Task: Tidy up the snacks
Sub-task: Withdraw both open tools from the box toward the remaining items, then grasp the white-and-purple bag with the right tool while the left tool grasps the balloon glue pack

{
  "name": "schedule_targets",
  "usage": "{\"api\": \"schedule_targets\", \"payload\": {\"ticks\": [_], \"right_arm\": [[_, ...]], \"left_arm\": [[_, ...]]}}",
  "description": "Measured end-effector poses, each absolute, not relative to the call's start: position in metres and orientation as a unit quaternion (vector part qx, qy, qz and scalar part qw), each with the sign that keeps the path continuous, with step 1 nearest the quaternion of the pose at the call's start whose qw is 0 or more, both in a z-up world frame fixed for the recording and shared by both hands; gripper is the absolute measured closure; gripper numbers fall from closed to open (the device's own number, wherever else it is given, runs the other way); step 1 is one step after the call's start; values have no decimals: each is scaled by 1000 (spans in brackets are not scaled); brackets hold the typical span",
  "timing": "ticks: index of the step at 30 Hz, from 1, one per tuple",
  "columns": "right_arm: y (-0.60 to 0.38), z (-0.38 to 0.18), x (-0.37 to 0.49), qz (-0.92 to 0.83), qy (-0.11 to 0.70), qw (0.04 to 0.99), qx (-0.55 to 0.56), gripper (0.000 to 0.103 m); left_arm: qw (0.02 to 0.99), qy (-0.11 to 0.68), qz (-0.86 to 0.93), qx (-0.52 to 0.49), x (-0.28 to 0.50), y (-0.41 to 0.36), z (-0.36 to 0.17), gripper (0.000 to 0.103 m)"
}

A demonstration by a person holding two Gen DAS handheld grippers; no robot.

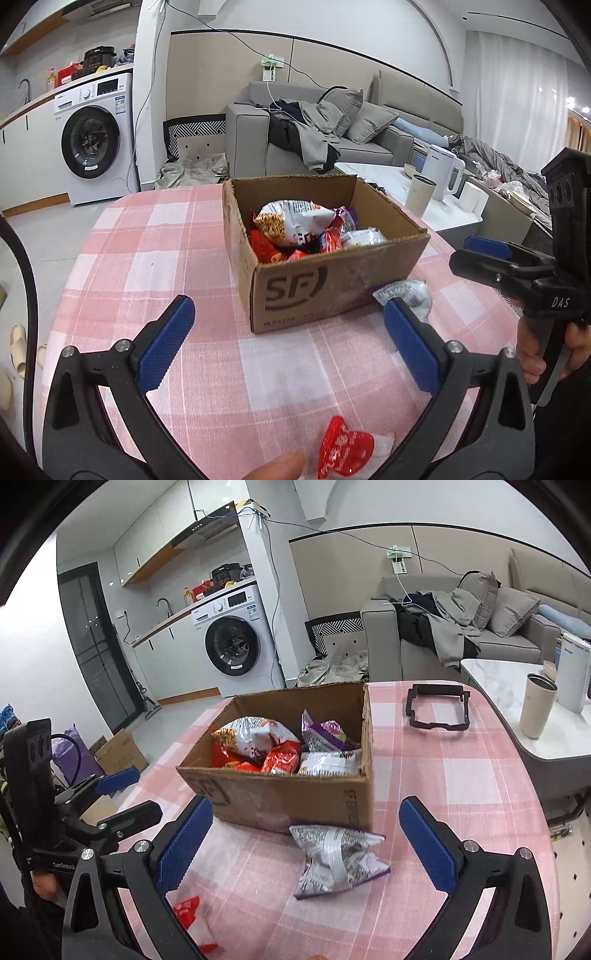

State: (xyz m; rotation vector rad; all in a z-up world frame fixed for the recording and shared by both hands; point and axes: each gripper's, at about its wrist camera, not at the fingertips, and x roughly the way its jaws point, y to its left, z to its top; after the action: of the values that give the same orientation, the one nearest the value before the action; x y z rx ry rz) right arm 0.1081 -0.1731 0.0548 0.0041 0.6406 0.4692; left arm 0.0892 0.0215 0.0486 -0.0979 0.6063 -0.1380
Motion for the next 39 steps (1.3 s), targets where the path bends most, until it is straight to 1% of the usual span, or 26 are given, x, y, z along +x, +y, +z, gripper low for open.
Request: {"api": "schedule_targets", "payload": {"ticks": [4, 15, 21, 30, 39], "right_arm": [[-171, 48, 95, 221, 308, 925, -19, 0], [-190, 32, 102, 220, 335, 916, 4, 0], [-183, 23, 104, 227, 354, 907, -17, 0], [-167, 4, 102, 245, 388, 886, -66, 0], [-166, -3, 106, 240, 397, 883, -67, 0]], "left_arm": [[948, 306, -69, -44, 73, 22, 36, 1], [938, 338, -72, -36, 60, 12, 12, 1], [934, 348, -83, -9, 51, -1, -1, 1], [926, 365, -96, -5, 43, -6, -13, 1], [908, 395, -135, 41, 42, -27, -27, 1]]}}
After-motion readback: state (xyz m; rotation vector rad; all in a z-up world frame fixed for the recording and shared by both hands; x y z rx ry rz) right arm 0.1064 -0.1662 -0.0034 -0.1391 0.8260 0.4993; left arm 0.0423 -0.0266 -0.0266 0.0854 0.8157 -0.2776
